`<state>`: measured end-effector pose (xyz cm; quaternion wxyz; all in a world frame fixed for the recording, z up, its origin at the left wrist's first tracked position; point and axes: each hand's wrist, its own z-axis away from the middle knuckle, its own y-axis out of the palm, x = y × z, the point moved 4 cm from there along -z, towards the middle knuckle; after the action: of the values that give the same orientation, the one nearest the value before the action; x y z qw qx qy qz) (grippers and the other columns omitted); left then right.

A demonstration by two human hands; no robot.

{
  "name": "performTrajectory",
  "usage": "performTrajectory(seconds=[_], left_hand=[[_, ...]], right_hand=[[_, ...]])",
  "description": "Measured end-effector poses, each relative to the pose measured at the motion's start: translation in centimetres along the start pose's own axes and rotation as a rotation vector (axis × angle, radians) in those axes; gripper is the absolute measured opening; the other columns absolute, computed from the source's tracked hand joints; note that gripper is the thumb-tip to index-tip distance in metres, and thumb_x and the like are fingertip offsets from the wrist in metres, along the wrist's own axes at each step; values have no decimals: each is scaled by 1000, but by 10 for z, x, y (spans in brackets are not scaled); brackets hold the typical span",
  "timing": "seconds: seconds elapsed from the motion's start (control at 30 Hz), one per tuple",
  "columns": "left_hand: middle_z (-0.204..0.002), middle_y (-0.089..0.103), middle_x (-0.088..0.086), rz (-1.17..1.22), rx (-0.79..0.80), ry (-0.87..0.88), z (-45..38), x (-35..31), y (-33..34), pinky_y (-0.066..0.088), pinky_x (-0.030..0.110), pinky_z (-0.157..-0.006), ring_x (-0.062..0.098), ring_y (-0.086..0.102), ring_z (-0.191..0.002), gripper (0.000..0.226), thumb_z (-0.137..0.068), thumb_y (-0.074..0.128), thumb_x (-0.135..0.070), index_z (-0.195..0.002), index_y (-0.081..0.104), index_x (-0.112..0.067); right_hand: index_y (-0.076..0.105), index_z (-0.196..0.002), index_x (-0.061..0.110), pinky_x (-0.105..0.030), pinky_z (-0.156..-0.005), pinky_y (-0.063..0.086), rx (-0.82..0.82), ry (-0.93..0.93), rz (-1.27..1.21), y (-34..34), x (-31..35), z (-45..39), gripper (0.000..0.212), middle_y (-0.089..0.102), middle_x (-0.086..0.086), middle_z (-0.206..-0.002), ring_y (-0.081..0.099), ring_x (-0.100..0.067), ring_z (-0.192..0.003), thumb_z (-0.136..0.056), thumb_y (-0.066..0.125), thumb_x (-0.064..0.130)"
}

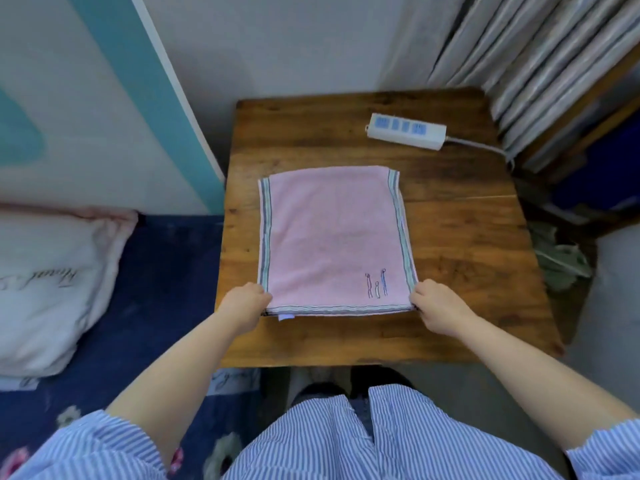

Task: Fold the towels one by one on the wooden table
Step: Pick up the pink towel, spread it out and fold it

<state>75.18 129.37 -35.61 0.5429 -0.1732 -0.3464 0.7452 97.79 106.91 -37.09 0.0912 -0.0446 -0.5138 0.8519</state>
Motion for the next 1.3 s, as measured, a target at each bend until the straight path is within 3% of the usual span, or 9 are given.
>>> performTrajectory(seconds=[0.1, 0.17, 0.23, 0.3, 0.47, 0.6, 0.8, 1.0, 1.3], left_hand=[[-116, 50, 11, -14, 27, -12, 1, -8, 16, 37, 31, -70, 28, 48, -108, 26, -88, 42, 4, -111, 49, -7], [-120, 48, 11, -23, 45, -16, 0, -13, 28, 36, 30, -71, 27, 46, -111, 31, -88, 43, 4, -117, 47, -8], [-123, 46, 10, -33, 63, 8, -1, -17, 36, 40, 30, -77, 26, 45, -114, 34, -88, 42, 3, -120, 47, -9], [-121, 48, 9, -19, 82, 31, -4, -18, 40, 42, 30, -81, 25, 46, -112, 32, -89, 41, 0, -118, 50, -11], [-91, 50, 9, 214, -16, -17, -18, -13, 12, 35, 31, -61, 23, 45, -78, 5, -90, 39, -10, -87, 38, -13], [-84, 47, 9, 372, -200, -132, -51, -5, -34, 34, 31, -56, 27, 46, -70, 6, -94, 39, -12, -89, 41, -9], [-115, 55, 15, 549, -368, -268, -114, 11, -86, 48, 39, -78, 33, 53, -104, 24, -93, 44, -16, -113, 53, -3], [-136, 42, 17, 695, -497, -393, -174, 27, -114, 32, 37, -105, 31, 38, -128, 43, -92, 46, -14, -132, 41, -2], [-157, 6, 9, 671, -412, -534, -215, 59, -79, 0, 42, -118, 23, -2, -146, 58, -98, 33, -33, -148, 15, -10]], right_hand=[[55, -45, 14, -21, -43, 17, 32, 44, 52, 4, 8, 4, 40, 53, -2, -50, 52, -18, -43, -18, 84, 8], [63, -66, 11, -26, -51, 25, 50, 46, 113, 5, 18, 7, 29, 61, -6, -71, 58, -22, -64, -44, 82, 10], [59, -103, 8, -30, -68, 32, 107, 100, 64, 10, 18, 6, 22, 56, -10, -108, 52, -27, -100, -80, 56, 8], [54, -113, 8, -31, -79, 35, 212, 145, -21, 12, 15, 2, 28, 52, -8, -118, 46, -26, -110, -88, 43, 9], [64, -96, 1, -36, -73, 48, 60, 337, -434, -20, -13, -28, 25, 62, -14, -97, 57, -28, -93, -91, 45, 17], [61, -89, -4, -33, -68, 40, -113, 473, -667, -61, -59, -76, 27, 62, -20, -92, 56, -33, -87, -93, 44, 17], [37, -135, 6, -32, -90, 43, -203, 730, -967, -90, -112, -142, 43, 52, -15, -130, 51, -28, -117, -97, 42, 24], [44, -133, 8, -29, -94, 43, -230, 818, -1091, -84, -145, -192, 38, 54, -11, -129, 51, -24, -119, -95, 46, 13], [52, -126, 1, -33, -90, 44, -338, 516, -582, -69, -163, -217, 34, 57, -17, -120, 52, -29, -111, -96, 41, 11]])
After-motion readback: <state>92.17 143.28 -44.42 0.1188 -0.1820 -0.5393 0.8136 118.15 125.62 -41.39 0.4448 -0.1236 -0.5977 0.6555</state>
